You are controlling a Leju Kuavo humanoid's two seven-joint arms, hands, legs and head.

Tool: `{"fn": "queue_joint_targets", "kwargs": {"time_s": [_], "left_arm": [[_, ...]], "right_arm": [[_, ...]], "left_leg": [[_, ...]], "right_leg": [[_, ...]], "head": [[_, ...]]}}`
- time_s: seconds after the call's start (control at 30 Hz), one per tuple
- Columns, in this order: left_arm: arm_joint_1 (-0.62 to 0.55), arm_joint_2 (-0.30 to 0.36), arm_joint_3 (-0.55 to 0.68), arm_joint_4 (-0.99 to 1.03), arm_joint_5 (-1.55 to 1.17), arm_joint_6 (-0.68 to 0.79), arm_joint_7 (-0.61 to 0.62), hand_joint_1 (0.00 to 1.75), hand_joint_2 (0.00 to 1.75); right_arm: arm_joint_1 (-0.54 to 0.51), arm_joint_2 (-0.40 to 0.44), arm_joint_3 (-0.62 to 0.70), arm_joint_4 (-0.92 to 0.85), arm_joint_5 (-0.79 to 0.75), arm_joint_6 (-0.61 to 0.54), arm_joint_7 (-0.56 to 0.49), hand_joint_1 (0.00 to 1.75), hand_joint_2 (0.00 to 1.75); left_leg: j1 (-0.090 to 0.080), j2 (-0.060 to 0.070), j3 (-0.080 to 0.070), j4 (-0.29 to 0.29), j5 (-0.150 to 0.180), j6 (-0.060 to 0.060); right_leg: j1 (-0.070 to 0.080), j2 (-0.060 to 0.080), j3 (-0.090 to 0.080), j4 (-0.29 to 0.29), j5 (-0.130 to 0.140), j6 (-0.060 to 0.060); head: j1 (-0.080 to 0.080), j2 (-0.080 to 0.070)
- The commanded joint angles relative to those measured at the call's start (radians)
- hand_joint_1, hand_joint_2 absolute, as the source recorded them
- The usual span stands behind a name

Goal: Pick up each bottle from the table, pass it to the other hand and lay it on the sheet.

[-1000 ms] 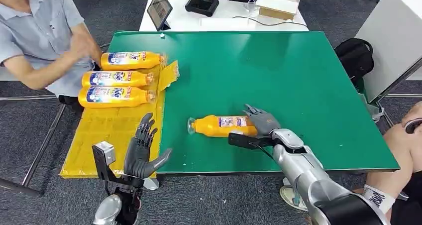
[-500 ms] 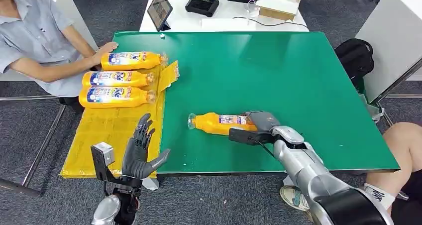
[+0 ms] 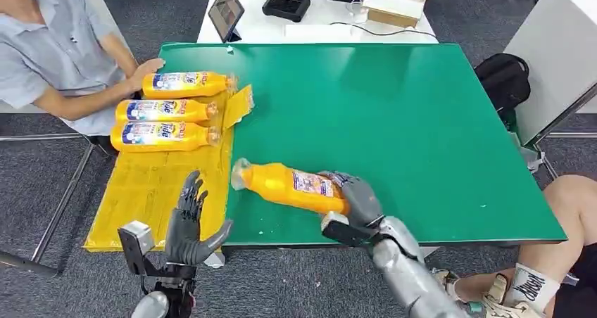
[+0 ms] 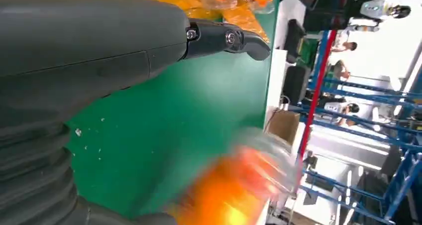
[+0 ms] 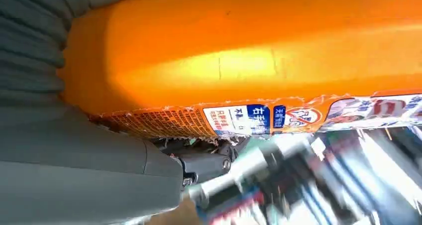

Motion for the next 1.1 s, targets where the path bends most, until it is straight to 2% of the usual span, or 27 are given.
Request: {"fn": "queue_joint_targets", "kwargs": {"time_s": [0.03,0.07,0.2,0.23,0.27,0.37,0.43,0.5,0.53,0.6,0.73,0.83,0.9,1.03,1.07,1.1], "left_arm": [[-0.013,-0.036,-0.02,0.029,-0.114,0.207,-0.057,0.0,1.75],[-0.022,-0.042,-0.018,0.053,-0.081,0.19,-0.055,0.0,1.75],[-0.002,-0.039,-0.054,0.079,-0.041,0.141,-0.097,0.0,1.75],[0.003,-0.041,-0.058,0.078,-0.044,0.143,-0.103,0.0,1.75],[0.011,-0.026,-0.088,0.065,-0.072,0.139,-0.147,0.0,1.75],[0.028,0.005,-0.136,0.04,-0.056,0.068,-0.161,0.0,1.75],[0.03,0.003,-0.139,0.037,-0.056,0.069,-0.161,0.0,1.75],[0.028,0.009,-0.155,0.03,-0.094,0.091,-0.155,0.0,1.75],[0.025,0.011,-0.159,0.029,-0.095,0.086,-0.153,0.0,1.75],[0.013,0.01,-0.164,0.022,-0.098,0.075,-0.152,0.0,1.75],[0.01,0.009,-0.164,0.022,-0.098,0.074,-0.151,0.0,1.75],[0.004,0.007,-0.167,-0.003,-0.104,0.061,-0.154,0.0,1.75],[-0.001,0.005,-0.173,-0.028,-0.119,0.054,-0.139,0.0,1.75],[-0.01,0.0,-0.169,-0.051,-0.102,0.04,-0.122,0.0,1.75],[-0.011,0.001,-0.166,-0.055,-0.092,0.031,-0.117,0.0,1.75],[-0.013,0.002,-0.166,-0.055,-0.079,0.015,-0.108,0.0,1.75]], "right_arm": [[0.146,0.107,-0.099,-0.436,-0.123,-0.116,-0.068,1.69,1.75],[0.146,0.114,-0.096,-0.447,-0.133,-0.128,-0.077,1.66,1.75],[0.137,0.122,-0.057,-0.464,-0.145,-0.211,-0.109,1.75,1.75],[0.136,0.125,-0.056,-0.463,-0.154,-0.206,-0.109,1.71,1.75],[0.13,0.118,-0.036,-0.45,-0.183,-0.145,-0.108,1.71,1.75],[0.093,0.109,0.019,-0.366,-0.149,-0.068,-0.07,1.62,1.75],[0.086,0.114,0.022,-0.344,-0.144,-0.071,-0.072,1.69,1.75],[0.057,0.109,0.061,-0.26,-0.12,-0.009,-0.04,1.71,1.75],[0.05,0.11,0.069,-0.24,-0.112,-0.005,-0.037,1.75,1.75],[0.025,0.116,0.093,-0.177,-0.072,-0.012,-0.045,1.69,1.75],[0.025,0.118,0.093,-0.172,-0.072,-0.014,-0.047,1.69,1.75],[-0.01,0.127,0.12,-0.07,-0.048,0.026,-0.026,1.73,1.75],[-0.033,0.145,0.139,0.013,-0.007,-0.029,-0.051,1.73,1.75],[-0.038,0.17,0.162,0.039,-0.008,-0.031,-0.073,1.75,1.75],[-0.038,0.174,0.17,0.043,-0.008,-0.028,-0.073,1.75,1.75],[-0.038,0.177,0.18,0.049,-0.009,-0.023,-0.073,1.73,1.75]], "left_leg": [[0.001,0.002,0.004,0.001,-0.004,0.001],[0.0,0.0,0.001,0.001,-0.002,0.001],[-0.001,0.001,0.001,0.0,-0.001,0.001],[0.0,0.001,0.003,0.0,-0.002,0.001],[-0.001,0.001,0.001,0.0,-0.001,0.001],[0.0,0.002,0.004,0.0,-0.002,0.001],[0.0,0.004,0.005,-0.001,-0.003,0.001],[0.0,0.004,0.005,-0.001,-0.003,0.001],[0.0,0.004,0.003,-0.001,-0.002,0.0],[0.0,0.003,0.003,-0.001,-0.002,0.001],[0.001,0.004,0.004,-0.001,-0.002,0.001],[0.0,0.002,0.002,-0.001,-0.001,0.001],[0.0,0.003,0.002,-0.001,-0.001,0.001],[0.001,0.002,0.006,-0.001,-0.003,0.001],[0.0,0.003,0.002,-0.001,-0.001,0.0],[0.0,0.003,0.003,-0.001,-0.002,0.0]], "right_leg": [[0.002,0.0,0.004,0.001,-0.003,-0.004],[0.0,-0.001,0.001,0.001,-0.002,-0.003],[0.0,0.0,0.001,0.0,-0.001,-0.003],[0.001,-0.001,0.003,-0.001,-0.002,-0.004],[0.0,0.0,0.001,-0.001,-0.001,-0.003],[0.001,0.0,0.003,-0.001,-0.002,-0.004],[0.001,0.002,0.005,-0.002,-0.002,-0.005],[0.001,0.002,0.004,-0.002,-0.001,-0.004],[0.001,0.002,0.002,-0.002,-0.001,-0.003],[0.001,0.002,0.003,-0.002,0.0,-0.003],[0.002,0.002,0.004,-0.002,-0.001,-0.004],[0.001,0.001,0.002,-0.002,0.0,-0.003],[0.0,0.002,0.002,-0.001,0.0,-0.003],[0.003,0.0,0.006,-0.002,-0.002,-0.006],[0.0,0.002,0.001,-0.001,0.0,-0.003],[0.001,0.002,0.002,-0.001,-0.001,-0.004]], "head": [[0.001,0.0],[0.001,0.0],[0.0,0.0],[0.0,0.0],[0.001,0.0],[0.001,0.0],[0.0,0.0],[0.001,0.0],[0.0,0.0],[0.001,0.0],[0.0,0.0],[0.0,0.0],[0.001,0.0],[0.001,0.0],[0.001,0.0],[0.001,0.0]]}}
